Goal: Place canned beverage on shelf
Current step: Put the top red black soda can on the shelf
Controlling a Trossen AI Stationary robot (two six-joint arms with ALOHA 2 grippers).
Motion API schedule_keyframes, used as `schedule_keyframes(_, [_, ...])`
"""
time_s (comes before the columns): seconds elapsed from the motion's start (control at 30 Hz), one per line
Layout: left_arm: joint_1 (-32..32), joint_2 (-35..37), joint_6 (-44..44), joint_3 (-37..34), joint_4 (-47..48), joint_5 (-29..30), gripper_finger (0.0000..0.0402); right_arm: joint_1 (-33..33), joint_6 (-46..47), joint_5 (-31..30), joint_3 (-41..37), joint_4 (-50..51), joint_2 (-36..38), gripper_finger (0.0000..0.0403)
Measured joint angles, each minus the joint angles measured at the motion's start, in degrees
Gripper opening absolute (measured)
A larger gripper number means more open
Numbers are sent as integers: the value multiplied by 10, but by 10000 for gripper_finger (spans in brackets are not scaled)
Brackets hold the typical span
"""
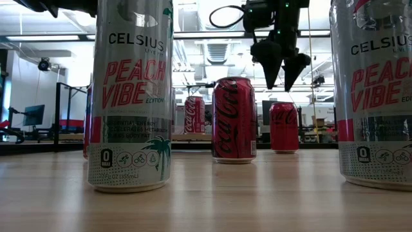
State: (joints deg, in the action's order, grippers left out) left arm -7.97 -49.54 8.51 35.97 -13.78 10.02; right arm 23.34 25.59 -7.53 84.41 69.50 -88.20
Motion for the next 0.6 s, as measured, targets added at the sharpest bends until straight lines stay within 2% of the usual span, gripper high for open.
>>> schedule_keyframes(0.6, [0,0,0,0,0,0,0,11,2,0,-25,-37,0,368])
